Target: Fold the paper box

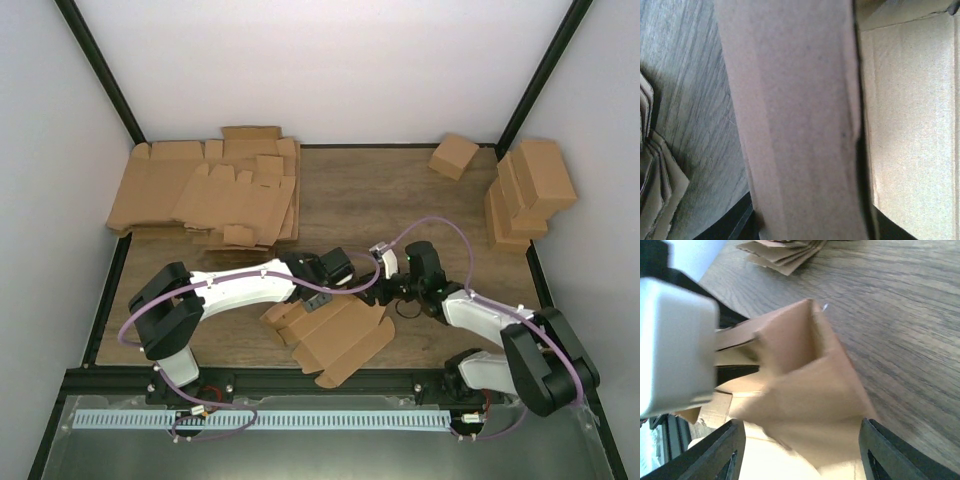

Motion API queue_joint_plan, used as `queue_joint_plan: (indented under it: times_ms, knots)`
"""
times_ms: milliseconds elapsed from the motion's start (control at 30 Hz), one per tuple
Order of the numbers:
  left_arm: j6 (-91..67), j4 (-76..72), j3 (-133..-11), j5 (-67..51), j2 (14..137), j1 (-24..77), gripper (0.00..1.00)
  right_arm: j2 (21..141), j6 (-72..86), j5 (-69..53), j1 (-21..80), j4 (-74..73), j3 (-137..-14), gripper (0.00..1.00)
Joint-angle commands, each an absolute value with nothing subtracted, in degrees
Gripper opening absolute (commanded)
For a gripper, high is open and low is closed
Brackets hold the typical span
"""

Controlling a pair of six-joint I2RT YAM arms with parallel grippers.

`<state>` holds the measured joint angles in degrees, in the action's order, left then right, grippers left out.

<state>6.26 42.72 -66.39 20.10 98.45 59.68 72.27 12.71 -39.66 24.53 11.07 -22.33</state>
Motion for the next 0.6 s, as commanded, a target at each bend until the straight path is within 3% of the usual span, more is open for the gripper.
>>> queue_joint_plan:
  times_ms: [0,300,567]
  knots:
    - [6.97,43.34,-67.7,21.89,97.44,60.11,0.37,68.11,10.88,-40.45,26.46,14.21,-20.74,0.64]
    - [7.95,43.1,-67.8,22.33,96.88,60.69,0.37,68.82,12.67,-36.21,30.39,16.91,-19.85,0.52]
    - [8.33,42.84,-67.6,24.07,96.58,61.33,0.37,60.64,17.72,-28.48,30.37,15.6,-16.49,0.56]
